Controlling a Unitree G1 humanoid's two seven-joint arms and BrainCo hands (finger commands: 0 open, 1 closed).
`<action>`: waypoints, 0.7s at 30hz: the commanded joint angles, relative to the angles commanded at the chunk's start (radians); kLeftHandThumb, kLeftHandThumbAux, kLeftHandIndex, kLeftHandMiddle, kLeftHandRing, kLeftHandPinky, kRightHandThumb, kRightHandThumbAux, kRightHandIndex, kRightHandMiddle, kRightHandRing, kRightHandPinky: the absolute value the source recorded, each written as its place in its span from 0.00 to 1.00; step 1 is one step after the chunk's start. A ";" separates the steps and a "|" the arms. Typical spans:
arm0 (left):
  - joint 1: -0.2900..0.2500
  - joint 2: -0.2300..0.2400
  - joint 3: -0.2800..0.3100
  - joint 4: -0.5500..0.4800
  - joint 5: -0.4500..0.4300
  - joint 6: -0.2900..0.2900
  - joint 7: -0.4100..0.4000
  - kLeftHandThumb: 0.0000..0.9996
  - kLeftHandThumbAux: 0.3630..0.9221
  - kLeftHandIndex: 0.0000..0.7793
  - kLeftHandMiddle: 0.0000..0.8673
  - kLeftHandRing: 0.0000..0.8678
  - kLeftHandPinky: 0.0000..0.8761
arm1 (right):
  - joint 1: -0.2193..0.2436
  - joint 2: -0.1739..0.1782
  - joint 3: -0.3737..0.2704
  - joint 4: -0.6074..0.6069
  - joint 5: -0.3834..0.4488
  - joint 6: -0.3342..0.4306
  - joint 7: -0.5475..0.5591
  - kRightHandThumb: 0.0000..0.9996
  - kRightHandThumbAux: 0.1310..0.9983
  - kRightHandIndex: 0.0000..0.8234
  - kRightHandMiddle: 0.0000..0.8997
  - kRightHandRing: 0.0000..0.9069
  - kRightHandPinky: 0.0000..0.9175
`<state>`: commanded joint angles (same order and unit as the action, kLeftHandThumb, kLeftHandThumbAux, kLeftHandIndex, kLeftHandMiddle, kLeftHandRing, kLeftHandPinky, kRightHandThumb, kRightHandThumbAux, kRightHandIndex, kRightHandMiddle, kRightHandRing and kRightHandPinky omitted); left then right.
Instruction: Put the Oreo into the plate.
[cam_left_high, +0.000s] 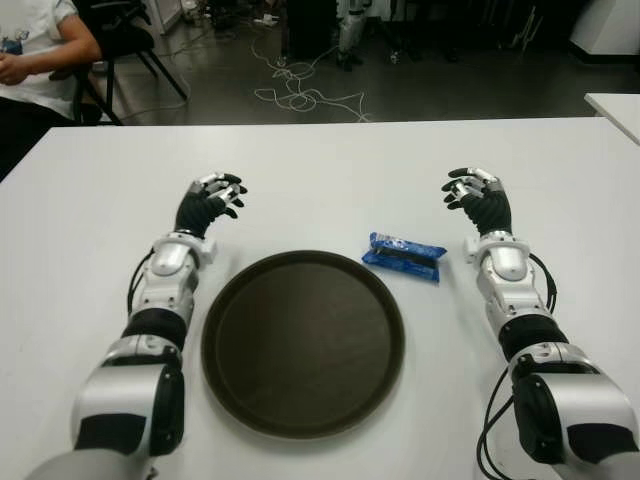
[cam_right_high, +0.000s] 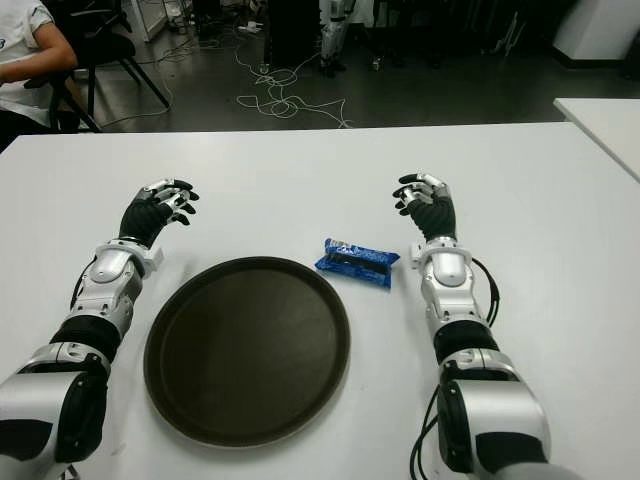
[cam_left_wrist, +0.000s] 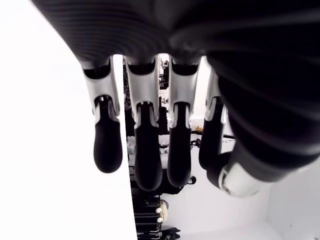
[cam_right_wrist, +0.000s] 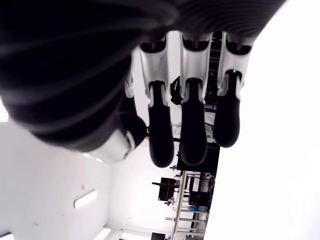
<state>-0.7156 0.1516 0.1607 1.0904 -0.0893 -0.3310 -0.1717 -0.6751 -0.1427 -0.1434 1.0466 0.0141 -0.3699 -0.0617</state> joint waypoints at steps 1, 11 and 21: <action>0.000 0.000 0.000 0.000 0.000 0.000 0.001 0.83 0.55 0.54 0.54 0.59 0.65 | 0.000 0.000 0.000 0.000 0.000 -0.001 0.001 0.69 0.69 0.52 0.60 0.60 0.58; -0.002 -0.001 0.002 0.002 -0.003 0.006 0.001 0.83 0.55 0.54 0.54 0.59 0.65 | 0.002 0.003 -0.002 -0.003 0.002 -0.009 0.000 0.69 0.69 0.52 0.60 0.60 0.59; 0.003 0.001 -0.001 -0.008 0.001 0.012 0.006 0.83 0.55 0.54 0.54 0.60 0.65 | -0.004 -0.001 -0.003 -0.011 0.004 0.009 0.002 0.69 0.70 0.51 0.54 0.54 0.51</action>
<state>-0.7129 0.1522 0.1597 1.0824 -0.0886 -0.3192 -0.1661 -0.6794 -0.1432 -0.1466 1.0354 0.0178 -0.3608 -0.0602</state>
